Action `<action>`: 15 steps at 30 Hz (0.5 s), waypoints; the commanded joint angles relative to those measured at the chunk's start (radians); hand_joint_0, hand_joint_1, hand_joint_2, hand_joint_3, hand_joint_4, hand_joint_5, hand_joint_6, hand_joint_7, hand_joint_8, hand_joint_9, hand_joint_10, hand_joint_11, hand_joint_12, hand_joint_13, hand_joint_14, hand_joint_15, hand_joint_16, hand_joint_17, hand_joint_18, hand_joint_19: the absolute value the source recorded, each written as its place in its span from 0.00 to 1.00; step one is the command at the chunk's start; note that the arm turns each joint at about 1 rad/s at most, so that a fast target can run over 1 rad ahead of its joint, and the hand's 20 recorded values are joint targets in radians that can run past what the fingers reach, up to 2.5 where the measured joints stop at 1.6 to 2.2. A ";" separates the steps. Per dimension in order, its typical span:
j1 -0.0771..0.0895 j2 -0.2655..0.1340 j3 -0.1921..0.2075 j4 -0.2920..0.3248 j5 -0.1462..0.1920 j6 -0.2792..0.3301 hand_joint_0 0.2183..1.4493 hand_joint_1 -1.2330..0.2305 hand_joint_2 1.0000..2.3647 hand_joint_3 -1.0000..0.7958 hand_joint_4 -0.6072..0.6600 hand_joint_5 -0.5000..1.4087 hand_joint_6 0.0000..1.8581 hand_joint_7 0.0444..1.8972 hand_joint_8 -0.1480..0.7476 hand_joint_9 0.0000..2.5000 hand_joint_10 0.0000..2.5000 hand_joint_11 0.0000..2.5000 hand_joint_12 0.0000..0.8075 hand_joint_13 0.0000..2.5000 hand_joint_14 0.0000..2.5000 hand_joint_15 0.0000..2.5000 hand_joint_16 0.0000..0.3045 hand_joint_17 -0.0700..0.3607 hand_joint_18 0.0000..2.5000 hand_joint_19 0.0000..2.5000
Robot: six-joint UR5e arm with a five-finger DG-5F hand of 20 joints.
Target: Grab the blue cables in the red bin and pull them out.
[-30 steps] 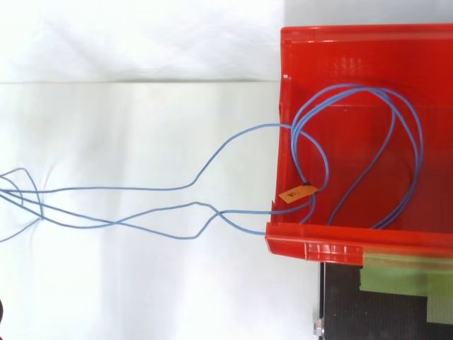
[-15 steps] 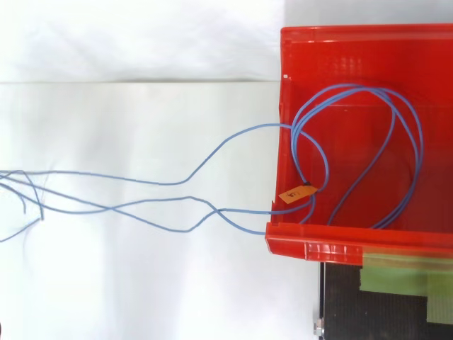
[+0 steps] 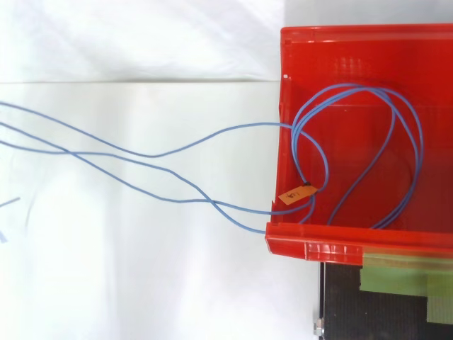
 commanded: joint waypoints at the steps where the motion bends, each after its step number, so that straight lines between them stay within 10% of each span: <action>1: -0.002 0.000 0.000 0.179 -0.014 -0.002 0.55 0.20 0.00 0.00 0.47 0.81 0.00 0.48 0.35 0.51 0.12 0.69 0.36 0.35 1.00 0.49 0.12 0.35 0.48 0.68; 15: -0.005 0.002 0.000 0.309 -0.029 -0.005 0.55 0.20 0.00 0.00 0.47 0.81 0.00 0.47 0.35 0.51 0.11 0.70 0.36 0.35 1.00 0.49 0.12 0.35 0.47 0.68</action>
